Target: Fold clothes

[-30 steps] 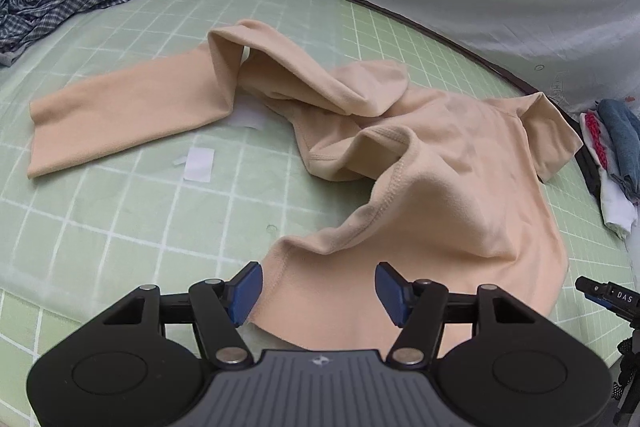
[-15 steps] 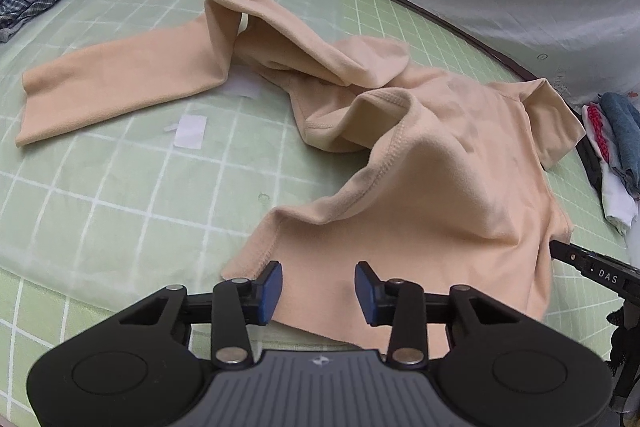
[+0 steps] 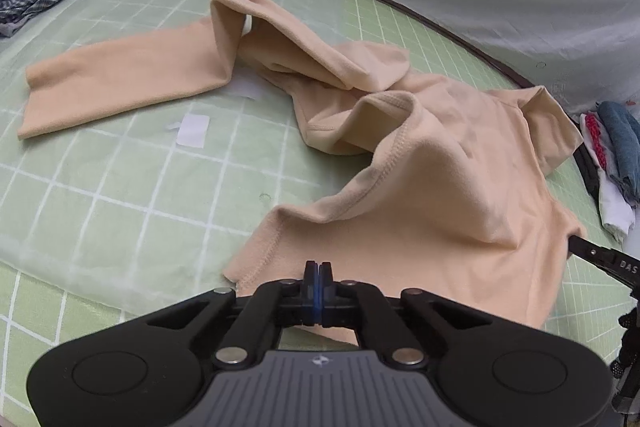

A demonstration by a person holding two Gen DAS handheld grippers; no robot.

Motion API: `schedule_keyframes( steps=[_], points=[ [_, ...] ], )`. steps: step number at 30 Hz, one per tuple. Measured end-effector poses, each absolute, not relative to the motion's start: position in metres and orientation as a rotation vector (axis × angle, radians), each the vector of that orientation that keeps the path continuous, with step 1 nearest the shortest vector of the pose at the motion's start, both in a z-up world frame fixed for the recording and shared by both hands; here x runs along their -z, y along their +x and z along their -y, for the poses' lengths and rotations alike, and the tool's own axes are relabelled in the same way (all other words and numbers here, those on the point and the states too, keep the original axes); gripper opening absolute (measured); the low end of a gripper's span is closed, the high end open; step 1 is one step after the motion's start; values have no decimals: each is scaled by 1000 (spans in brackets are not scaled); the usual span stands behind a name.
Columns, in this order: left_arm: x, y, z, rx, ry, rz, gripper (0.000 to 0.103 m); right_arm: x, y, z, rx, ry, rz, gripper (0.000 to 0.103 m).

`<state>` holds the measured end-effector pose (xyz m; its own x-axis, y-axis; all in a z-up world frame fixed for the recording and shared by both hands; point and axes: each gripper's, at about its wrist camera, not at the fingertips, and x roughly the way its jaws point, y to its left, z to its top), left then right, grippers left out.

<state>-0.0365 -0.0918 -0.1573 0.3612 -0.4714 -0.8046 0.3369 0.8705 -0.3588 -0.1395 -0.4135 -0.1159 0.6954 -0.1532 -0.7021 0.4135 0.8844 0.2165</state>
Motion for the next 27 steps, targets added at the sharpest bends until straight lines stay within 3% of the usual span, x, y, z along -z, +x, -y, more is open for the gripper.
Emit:
schedule_keyframes(
  steps=[6,10,12,14,16,18,22,24,27],
  points=[
    [94,-58,58,573,-273,-993,0,48,-179,423,358,469,-598,5],
    [99,-57,55,524,-187,-1000,2,43,-183,429,414,487,-630,6],
    [115,-53,67,505,-107,-1053,19,69,-171,428,455,428,-757,7],
    [125,-52,81,525,-39,-1082,29,91,-165,426,472,407,-847,9],
    [127,-56,92,564,3,-1068,37,99,-170,425,464,456,-855,24],
    [127,-59,102,586,26,-1058,53,103,-176,424,465,478,-847,36],
    [126,-62,119,642,69,-1025,65,105,-180,424,487,473,-859,37],
    [126,-62,130,653,121,-1005,77,104,-182,425,494,476,-858,39],
    [137,-57,141,643,196,-982,77,106,-186,425,508,466,-865,43]
  ],
)
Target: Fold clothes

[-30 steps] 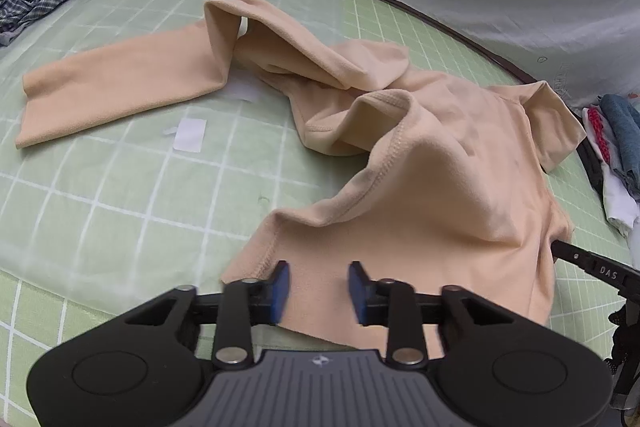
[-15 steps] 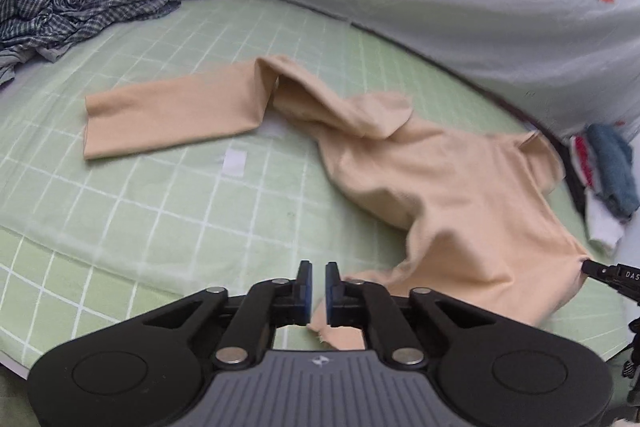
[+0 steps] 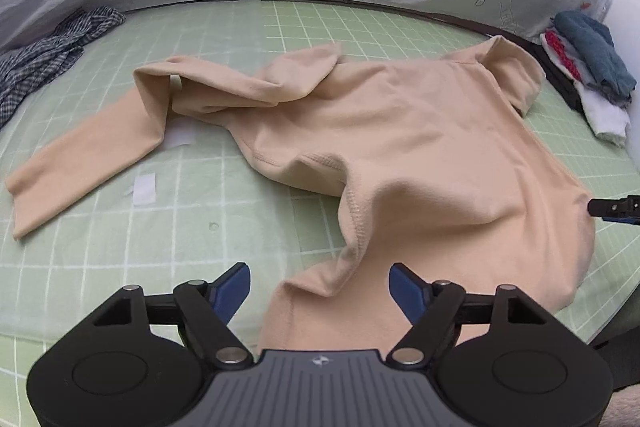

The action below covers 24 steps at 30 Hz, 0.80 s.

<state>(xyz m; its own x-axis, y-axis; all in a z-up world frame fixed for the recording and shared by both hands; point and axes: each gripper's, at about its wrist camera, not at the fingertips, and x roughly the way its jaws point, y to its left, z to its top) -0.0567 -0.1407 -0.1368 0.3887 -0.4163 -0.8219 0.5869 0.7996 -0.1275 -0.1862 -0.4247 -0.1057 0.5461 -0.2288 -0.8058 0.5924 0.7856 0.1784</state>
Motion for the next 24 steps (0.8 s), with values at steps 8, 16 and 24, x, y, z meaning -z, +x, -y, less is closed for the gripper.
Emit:
schedule_keyframes(
  steps=[8,16,24],
  points=[
    [144,-49,150,733,31,-1009,36,111,-196,423,509,486,-881,45],
    [144,-56,102,591,-310,-1227,3,111,-202,424,524,491,-885,45],
    [132,-58,107,482,-183,-1164,39,117,-187,426,523,487,-914,67]
  ],
)
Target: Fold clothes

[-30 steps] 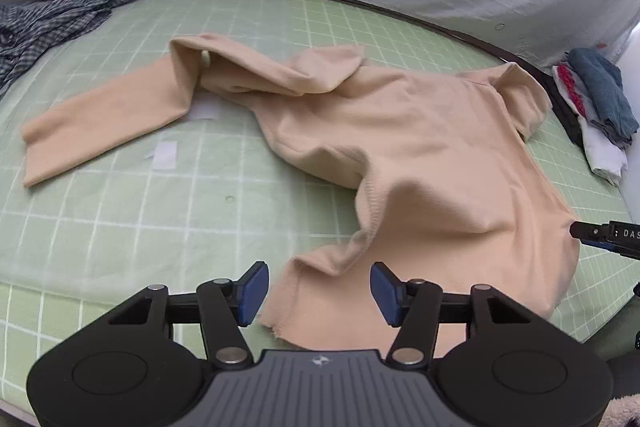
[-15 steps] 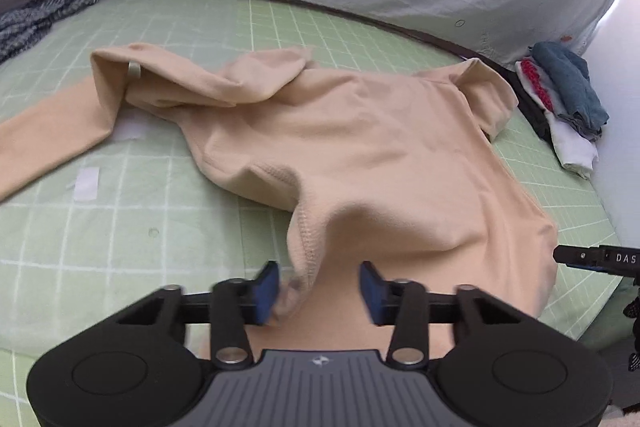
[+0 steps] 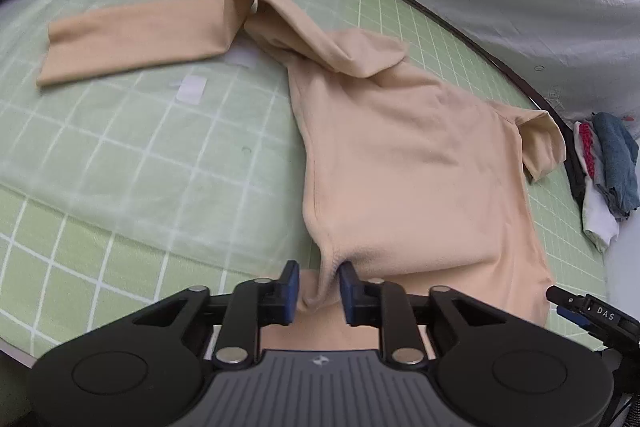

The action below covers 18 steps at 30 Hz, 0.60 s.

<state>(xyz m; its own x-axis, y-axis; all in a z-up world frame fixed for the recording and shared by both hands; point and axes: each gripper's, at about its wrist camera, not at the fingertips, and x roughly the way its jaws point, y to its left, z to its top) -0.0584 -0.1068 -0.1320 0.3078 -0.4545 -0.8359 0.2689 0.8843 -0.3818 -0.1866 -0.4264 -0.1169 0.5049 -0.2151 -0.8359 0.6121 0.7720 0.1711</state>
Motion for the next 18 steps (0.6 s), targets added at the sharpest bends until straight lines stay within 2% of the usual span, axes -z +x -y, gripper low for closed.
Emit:
schedule_keyframes(
  steps=[3,4,5,6,18],
  points=[
    [123,-58,114,460,-144,-1113,60,115,-178,425,520,443,-911,89],
    [120,-57,116,454,-135,-1098,64,114,-175,425,514,429,-906,93],
    [117,-56,118,448,-125,-1083,74,113,-173,425,507,417,-900,96],
    [116,-54,120,432,-114,-1071,80,112,-172,426,503,408,-895,103],
    [105,-18,161,368,105,-966,86,111,-163,468,571,470,-842,103]
  ],
)
